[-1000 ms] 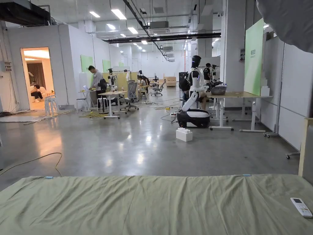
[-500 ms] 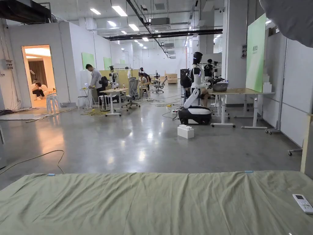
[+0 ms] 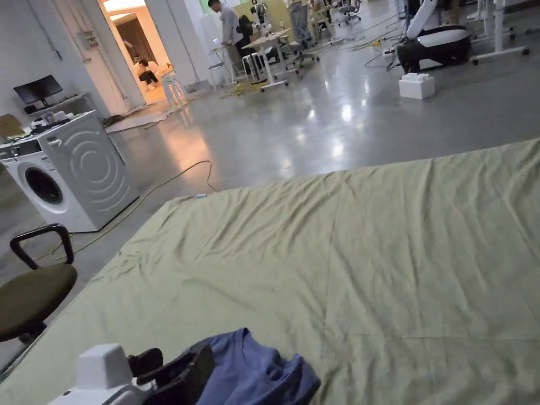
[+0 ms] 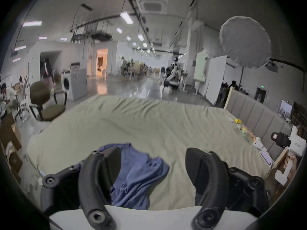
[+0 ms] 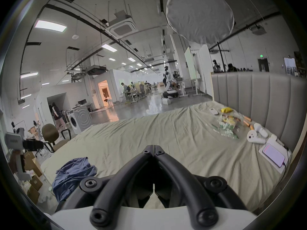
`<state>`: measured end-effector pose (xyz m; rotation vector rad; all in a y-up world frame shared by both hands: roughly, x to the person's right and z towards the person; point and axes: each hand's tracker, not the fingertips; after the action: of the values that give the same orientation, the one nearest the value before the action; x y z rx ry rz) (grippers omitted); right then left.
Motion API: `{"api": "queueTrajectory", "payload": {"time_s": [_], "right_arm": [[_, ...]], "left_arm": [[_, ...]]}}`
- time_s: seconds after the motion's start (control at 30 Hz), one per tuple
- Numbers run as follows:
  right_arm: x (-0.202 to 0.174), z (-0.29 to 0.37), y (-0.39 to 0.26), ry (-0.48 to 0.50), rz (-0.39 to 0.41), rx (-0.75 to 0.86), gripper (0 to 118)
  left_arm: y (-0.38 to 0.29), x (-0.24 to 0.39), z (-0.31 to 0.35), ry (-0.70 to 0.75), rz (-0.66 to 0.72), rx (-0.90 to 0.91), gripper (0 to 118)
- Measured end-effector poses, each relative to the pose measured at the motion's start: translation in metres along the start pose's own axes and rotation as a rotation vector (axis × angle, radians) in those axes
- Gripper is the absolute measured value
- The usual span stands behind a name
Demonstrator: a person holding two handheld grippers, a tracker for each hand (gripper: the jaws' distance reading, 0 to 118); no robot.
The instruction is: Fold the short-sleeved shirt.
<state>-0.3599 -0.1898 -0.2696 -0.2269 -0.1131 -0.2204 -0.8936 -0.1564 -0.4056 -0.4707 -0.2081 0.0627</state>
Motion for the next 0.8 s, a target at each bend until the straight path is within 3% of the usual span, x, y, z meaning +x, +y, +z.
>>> {"api": "queueTrajectory", "payload": {"time_s": [0.07, 0.27, 0.57, 0.6, 0.63, 0.67, 0.7, 0.8], "right_arm": [[0.003, -0.003, -0.004, -0.003, -0.010, -0.024, 0], [0.003, -0.006, -0.009, -0.033, 0.030, -0.113, 0], [0.003, -0.008, -0.030, -0.130, 0.005, -0.259, 0], [0.004, -0.008, -0.032, -0.135, -0.006, -0.267, 0], [0.005, -0.010, -0.033, -0.137, -0.014, -0.277, 0], [0.006, -0.011, -0.035, -0.140, -0.020, -0.284, 0], [0.006, -0.012, -0.037, -0.146, -0.026, -0.293, 0], [0.009, -0.011, -0.041, -0.126, -0.053, -0.323, 0]], "left_arm": [[-0.012, -0.020, -0.025, -0.002, 0.046, -0.054, 89], [-0.061, -0.067, -0.132, 0.072, 0.147, -0.307, 92], [-0.116, -0.096, -0.240, 0.087, -0.007, -0.561, 88], [-0.121, -0.093, -0.243, 0.097, -0.016, -0.577, 83], [-0.119, -0.089, -0.240, 0.104, -0.014, -0.548, 65], [-0.116, -0.084, -0.237, 0.101, -0.025, -0.551, 39], [-0.113, -0.080, -0.235, 0.087, -0.033, -0.556, 7], [-0.110, -0.069, -0.235, 0.054, -0.050, -0.534, 7]]}}
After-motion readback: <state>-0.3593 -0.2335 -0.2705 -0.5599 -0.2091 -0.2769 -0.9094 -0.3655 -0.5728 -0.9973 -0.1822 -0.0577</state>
